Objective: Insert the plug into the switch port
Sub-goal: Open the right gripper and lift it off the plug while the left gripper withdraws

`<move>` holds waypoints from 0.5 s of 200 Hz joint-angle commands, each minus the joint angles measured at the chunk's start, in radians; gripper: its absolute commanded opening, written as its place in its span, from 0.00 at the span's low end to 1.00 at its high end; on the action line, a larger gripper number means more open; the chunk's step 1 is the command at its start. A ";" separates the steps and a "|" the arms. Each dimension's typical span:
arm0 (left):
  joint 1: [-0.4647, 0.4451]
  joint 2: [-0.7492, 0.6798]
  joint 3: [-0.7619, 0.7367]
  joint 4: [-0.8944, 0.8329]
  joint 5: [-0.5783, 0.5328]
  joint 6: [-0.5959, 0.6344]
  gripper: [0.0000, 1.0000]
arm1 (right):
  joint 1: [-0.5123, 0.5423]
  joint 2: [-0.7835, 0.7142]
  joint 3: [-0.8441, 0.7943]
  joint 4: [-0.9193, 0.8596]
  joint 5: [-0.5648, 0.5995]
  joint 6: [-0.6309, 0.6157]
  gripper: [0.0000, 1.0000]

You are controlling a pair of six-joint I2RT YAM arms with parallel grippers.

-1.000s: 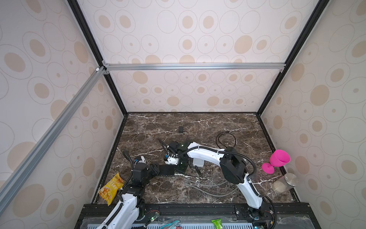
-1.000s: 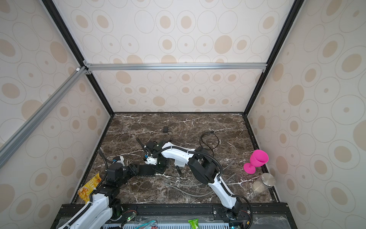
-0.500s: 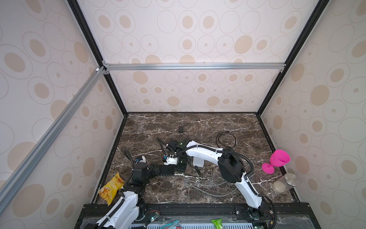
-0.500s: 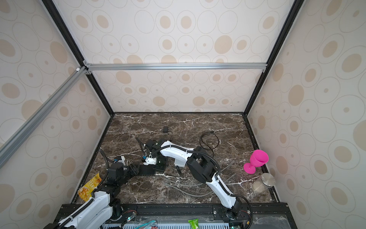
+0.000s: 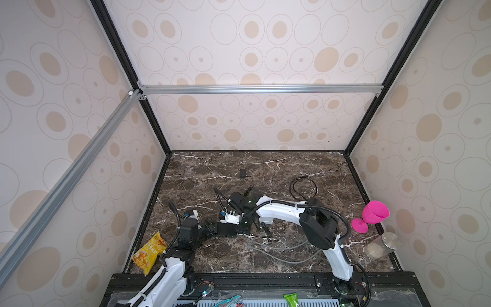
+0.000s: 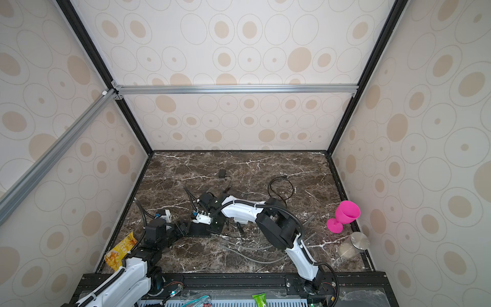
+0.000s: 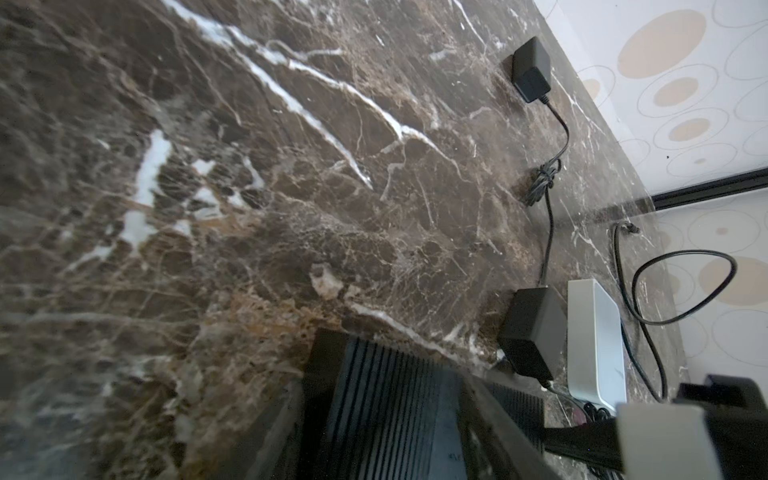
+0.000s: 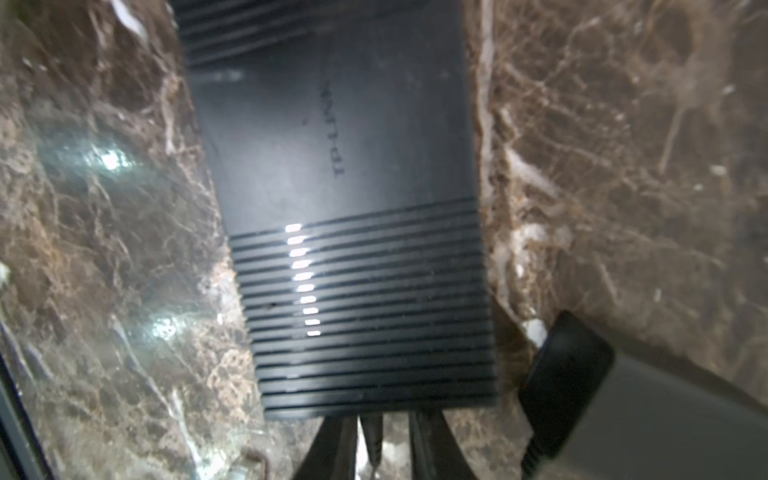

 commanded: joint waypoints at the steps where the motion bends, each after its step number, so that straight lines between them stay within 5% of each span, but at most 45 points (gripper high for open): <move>1: -0.012 -0.042 0.066 -0.095 -0.007 -0.021 0.61 | 0.005 -0.079 -0.081 0.177 0.027 0.026 0.25; 49: -0.012 -0.004 0.260 -0.251 -0.140 0.042 0.69 | 0.001 -0.231 -0.229 0.163 0.088 0.057 0.35; 72: -0.017 0.081 0.367 -0.237 -0.059 0.159 0.70 | -0.007 -0.357 -0.342 0.186 0.130 0.120 0.38; 86: -0.087 0.187 0.455 -0.268 -0.033 0.265 0.75 | -0.038 -0.442 -0.415 0.197 0.150 0.214 0.39; 100: -0.222 0.311 0.557 -0.339 -0.137 0.355 0.81 | -0.093 -0.528 -0.498 0.200 0.168 0.322 0.41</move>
